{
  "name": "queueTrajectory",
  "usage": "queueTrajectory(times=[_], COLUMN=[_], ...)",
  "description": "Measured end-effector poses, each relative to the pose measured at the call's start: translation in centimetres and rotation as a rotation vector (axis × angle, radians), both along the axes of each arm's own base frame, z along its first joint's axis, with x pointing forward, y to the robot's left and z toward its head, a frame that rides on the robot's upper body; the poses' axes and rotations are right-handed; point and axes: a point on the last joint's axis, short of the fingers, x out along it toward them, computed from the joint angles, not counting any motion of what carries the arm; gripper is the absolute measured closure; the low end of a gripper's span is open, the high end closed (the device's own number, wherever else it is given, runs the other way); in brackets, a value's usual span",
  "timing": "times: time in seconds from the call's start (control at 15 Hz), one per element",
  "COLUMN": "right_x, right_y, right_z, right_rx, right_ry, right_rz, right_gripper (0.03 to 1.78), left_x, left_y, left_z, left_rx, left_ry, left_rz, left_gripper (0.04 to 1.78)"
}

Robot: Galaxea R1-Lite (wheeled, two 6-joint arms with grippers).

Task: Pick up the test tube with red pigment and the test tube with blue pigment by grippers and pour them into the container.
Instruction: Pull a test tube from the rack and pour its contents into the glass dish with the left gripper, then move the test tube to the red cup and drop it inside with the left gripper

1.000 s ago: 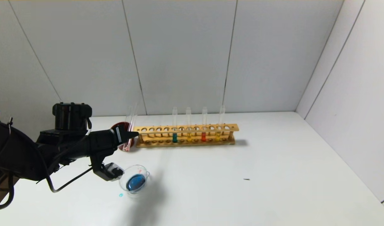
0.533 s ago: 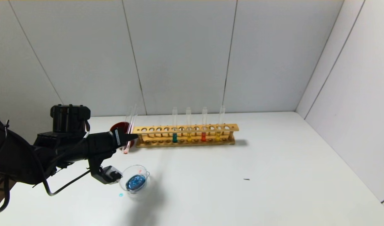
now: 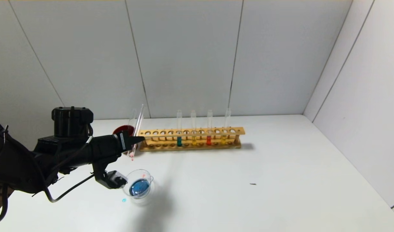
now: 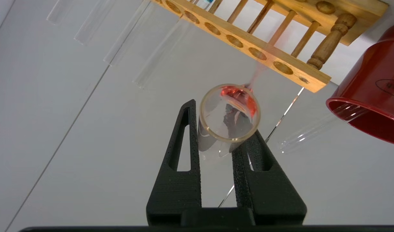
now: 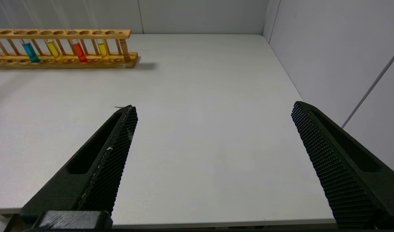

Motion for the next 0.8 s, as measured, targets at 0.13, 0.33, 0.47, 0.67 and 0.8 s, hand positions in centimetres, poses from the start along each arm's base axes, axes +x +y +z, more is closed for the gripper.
queueTrajectory(times=[0.13, 0.33, 0.47, 0.67, 0.8], right_x=[0.0, 0.0, 0.0, 0.0, 0.0], right_y=[0.0, 0.0, 0.0, 0.0, 0.0], right_z=[0.0, 0.0, 0.0, 0.0, 0.0], right_rx=[0.000, 0.000, 0.000, 0.000, 0.000], right_ry=[0.000, 0.000, 0.000, 0.000, 0.000], right_rz=[0.000, 0.000, 0.000, 0.000, 0.000], right_gripper=[0.06, 0.06, 0.06, 0.06, 0.06], left_x=[-0.1, -0.2, -0.2, 0.2, 0.8], left_y=[0.1, 0.1, 0.2, 0.5, 0.6], left_z=[-0.1, -0.4, -0.4, 0.3, 1.6], left_rx=[-0.002, -0.015, -0.056, -0.179, -0.319], left_ry=[0.008, 0.033, 0.060, 0.096, 0.066], left_rz=[0.004, 0.014, 0.035, 0.098, 0.145], left_gripper=[1.49, 1.49, 1.49, 1.49, 1.49])
